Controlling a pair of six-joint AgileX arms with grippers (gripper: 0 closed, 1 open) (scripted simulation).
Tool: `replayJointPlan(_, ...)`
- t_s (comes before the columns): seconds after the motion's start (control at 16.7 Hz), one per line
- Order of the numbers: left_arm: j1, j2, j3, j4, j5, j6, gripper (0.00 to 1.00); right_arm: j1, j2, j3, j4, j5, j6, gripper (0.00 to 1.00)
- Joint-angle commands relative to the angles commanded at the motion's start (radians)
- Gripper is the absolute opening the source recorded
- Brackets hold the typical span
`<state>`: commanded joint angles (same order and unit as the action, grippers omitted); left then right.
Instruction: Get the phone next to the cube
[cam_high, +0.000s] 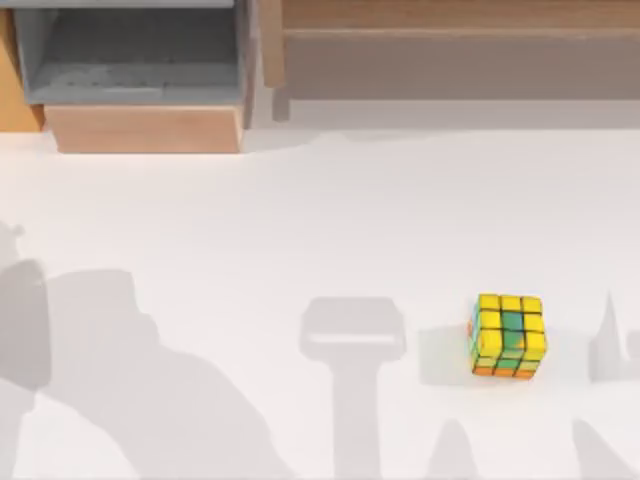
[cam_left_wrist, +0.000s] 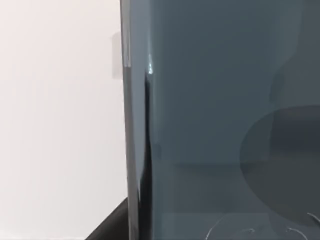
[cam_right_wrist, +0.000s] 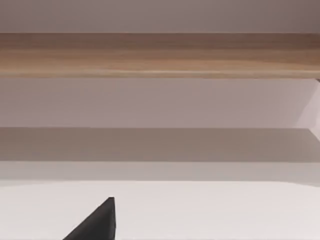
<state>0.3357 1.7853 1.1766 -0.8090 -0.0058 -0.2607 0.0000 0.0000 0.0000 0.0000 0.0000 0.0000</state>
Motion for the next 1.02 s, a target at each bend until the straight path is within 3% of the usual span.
replayJointPlan(0.36,-0.239,0.037,0.139,-0.070,0.001,-0.112,0.00,0.000,0.000,0.000,0.000,0.000,0.000,1.00)
replayJointPlan(1.02,-0.801,0.222,0.404,-0.231,-0.001,-0.371,0.00,0.000,0.000,0.000,0.000,0.000,0.000,1.00)
